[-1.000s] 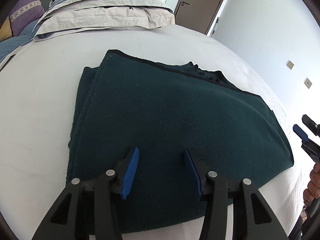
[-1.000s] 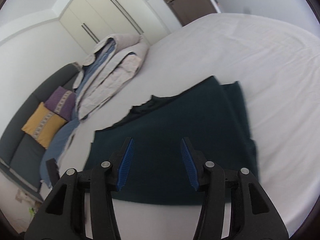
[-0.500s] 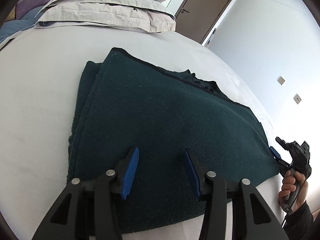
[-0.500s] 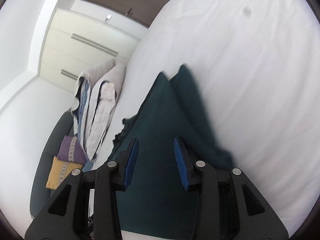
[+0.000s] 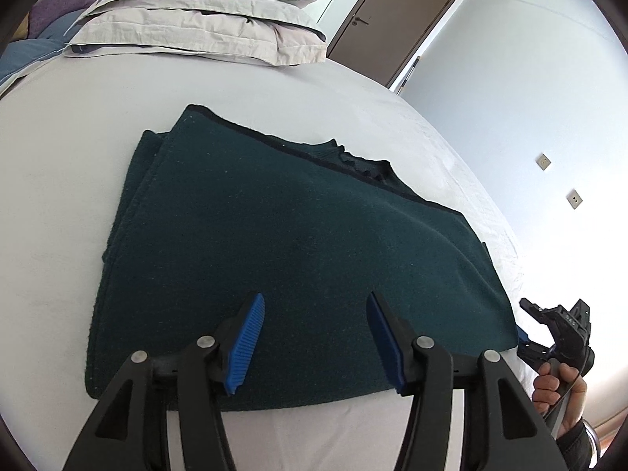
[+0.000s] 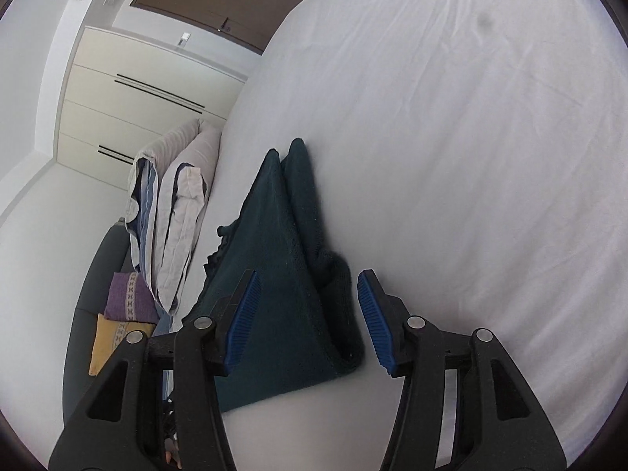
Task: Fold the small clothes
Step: 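Grasp the sweater side edge with the right gripper and lift it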
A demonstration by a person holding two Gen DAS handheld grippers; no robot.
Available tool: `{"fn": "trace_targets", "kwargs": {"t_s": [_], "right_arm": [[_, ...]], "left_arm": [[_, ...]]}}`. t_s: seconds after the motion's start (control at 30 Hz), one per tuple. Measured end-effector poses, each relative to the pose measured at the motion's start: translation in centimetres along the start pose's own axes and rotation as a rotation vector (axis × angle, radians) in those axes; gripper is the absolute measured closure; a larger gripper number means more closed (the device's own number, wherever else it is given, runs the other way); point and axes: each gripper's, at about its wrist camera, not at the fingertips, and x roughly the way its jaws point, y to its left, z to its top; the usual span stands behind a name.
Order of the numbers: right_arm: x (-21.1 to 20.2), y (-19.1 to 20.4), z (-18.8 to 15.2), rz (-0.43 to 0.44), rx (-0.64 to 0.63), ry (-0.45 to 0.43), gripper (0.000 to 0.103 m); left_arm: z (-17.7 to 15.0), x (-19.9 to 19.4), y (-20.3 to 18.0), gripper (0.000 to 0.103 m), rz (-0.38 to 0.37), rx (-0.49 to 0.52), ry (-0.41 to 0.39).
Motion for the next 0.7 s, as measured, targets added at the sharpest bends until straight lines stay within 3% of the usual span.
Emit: {"fn": "trace_targets", "kwargs": {"t_s": [0.2,0.4,0.57,0.7], "right_arm": [[3.4,0.8,1.6,-0.004,0.024,0.068,0.053],[5.0,1.3,2.8,0.021,0.049,0.081,0.053],[7.4,2.9,4.3,-0.031,0.001,0.103,0.054],[9.4,4.0,4.4,-0.041,-0.059,0.201,0.054]], "left_arm": [[0.6,1.4,-0.4,0.044,-0.019,-0.024,0.023],[0.9,2.6,-1.1,0.044,-0.029,-0.02,0.042],[1.0,2.7,-0.6,0.044,-0.033,-0.027,0.05],[0.9,3.1,-0.1,0.044,-0.038,-0.032,0.063]]}}
